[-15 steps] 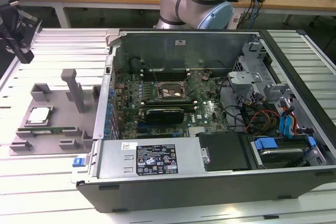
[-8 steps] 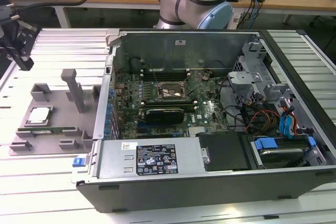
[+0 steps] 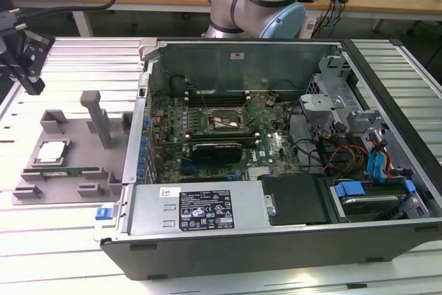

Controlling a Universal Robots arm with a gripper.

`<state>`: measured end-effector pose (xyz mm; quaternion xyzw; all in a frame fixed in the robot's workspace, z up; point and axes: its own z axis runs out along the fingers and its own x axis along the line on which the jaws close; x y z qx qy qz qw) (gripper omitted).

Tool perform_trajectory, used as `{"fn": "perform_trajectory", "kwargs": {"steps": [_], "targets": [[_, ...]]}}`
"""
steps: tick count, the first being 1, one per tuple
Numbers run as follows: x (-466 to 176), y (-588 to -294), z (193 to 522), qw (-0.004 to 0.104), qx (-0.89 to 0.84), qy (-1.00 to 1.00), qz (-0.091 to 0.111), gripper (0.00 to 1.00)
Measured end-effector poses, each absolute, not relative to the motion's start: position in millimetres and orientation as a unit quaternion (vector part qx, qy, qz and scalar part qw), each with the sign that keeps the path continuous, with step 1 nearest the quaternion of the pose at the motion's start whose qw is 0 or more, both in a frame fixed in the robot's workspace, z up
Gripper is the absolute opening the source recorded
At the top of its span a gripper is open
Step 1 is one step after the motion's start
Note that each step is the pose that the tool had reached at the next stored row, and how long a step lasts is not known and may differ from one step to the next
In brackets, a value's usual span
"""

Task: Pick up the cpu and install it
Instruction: 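Pick up the cpu and move it towards the insertion slot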

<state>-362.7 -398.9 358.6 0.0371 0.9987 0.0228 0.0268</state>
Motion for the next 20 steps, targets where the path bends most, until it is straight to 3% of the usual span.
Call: {"fn": "perform_trajectory", "kwargs": {"steps": [20], "targets": [[-377,-398,333,0.029,0.037,0.999,0.023,0.11]]}}
